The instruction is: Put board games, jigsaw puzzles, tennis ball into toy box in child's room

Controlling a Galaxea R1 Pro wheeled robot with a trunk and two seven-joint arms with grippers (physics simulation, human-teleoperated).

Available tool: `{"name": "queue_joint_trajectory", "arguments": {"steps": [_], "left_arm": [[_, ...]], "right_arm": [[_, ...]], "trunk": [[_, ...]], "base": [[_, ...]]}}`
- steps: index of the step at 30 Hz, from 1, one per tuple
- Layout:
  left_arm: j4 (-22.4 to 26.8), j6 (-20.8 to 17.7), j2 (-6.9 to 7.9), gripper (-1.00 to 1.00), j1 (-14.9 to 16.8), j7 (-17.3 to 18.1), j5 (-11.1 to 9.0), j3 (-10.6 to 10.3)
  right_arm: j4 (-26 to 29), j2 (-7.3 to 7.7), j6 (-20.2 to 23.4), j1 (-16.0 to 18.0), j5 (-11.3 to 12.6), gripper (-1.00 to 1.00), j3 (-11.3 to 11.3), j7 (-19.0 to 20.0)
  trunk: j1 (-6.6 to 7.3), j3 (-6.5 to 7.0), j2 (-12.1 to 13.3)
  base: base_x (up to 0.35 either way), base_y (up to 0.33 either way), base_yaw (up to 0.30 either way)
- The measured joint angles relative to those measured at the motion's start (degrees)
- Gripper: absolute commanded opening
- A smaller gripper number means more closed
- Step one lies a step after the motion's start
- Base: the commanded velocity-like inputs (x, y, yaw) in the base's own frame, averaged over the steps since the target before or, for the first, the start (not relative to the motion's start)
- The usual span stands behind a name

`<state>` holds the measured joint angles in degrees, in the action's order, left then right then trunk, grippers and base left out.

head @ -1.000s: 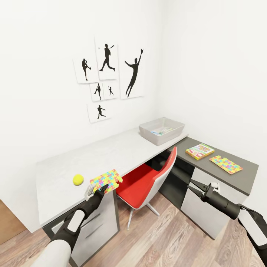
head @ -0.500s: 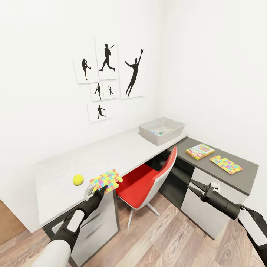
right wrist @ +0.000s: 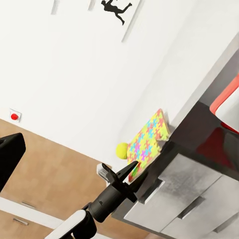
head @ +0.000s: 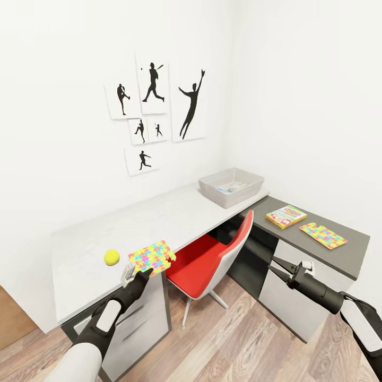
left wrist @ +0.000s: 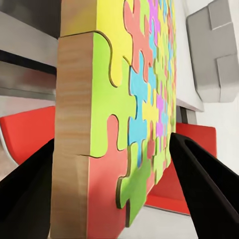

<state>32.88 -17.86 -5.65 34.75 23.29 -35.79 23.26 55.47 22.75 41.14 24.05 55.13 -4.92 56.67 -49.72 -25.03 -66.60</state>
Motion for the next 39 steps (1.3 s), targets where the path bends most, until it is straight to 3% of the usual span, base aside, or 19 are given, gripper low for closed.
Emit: {"name": "queue_joint_trajectory", "arguments": {"steps": [39], "left_arm": [[0.0, -0.1, -0.18, -1.00, -0.2, 0.4, 0.5, -0.3]], "right_arm": [[0.0, 0.00, 0.0, 0.0, 0.0, 1.00, 0.0, 0.0]], "trunk": [[0.00, 0.00, 0.0]], "base": [[0.000, 0.000, 0.000]]}}
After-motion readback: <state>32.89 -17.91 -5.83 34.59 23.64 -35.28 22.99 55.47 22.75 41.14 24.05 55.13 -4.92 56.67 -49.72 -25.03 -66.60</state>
